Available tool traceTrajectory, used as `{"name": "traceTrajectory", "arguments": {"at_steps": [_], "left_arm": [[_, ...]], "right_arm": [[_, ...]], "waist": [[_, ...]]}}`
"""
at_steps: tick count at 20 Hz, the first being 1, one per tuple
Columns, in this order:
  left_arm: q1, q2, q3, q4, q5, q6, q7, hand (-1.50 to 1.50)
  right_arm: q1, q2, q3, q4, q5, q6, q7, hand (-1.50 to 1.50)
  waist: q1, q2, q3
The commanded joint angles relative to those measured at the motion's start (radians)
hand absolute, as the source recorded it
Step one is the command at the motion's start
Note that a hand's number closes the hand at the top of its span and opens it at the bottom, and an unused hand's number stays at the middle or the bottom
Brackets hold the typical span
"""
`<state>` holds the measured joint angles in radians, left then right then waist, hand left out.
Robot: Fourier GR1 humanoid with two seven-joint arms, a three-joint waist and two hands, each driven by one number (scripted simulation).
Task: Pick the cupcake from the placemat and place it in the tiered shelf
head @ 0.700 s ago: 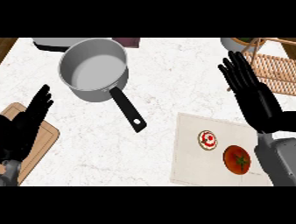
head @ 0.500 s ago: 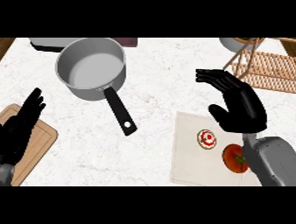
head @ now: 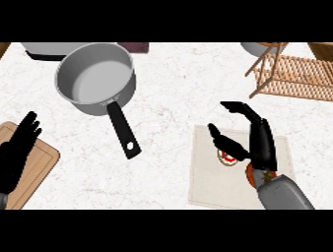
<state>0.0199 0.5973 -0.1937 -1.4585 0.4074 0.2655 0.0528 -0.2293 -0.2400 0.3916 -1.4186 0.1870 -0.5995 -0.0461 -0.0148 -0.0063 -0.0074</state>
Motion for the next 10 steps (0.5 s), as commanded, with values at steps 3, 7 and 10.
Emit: {"name": "traceTrajectory", "arguments": {"at_steps": [3, 7, 10], "left_arm": [[0.037, -0.006, 0.029, 0.020, 0.007, -0.052, -0.045, 0.00], [0.039, -0.006, 0.034, 0.046, 0.016, -0.049, -0.033, 0.00], [0.026, -0.002, 0.051, 0.052, 0.018, -0.054, -0.049, 0.00]], "right_arm": [[0.113, 0.105, 0.218, -0.102, 0.361, -0.214, 0.275, -1.50], [0.115, 0.006, 0.191, -0.058, 0.606, -0.155, 0.498, -1.50], [0.092, -0.036, 0.179, -0.124, 0.716, 0.016, 0.689, -1.50]], "waist": [[0.008, 0.000, 0.005], [-0.016, -0.008, -0.001], [-0.024, -0.011, -0.003]]}}
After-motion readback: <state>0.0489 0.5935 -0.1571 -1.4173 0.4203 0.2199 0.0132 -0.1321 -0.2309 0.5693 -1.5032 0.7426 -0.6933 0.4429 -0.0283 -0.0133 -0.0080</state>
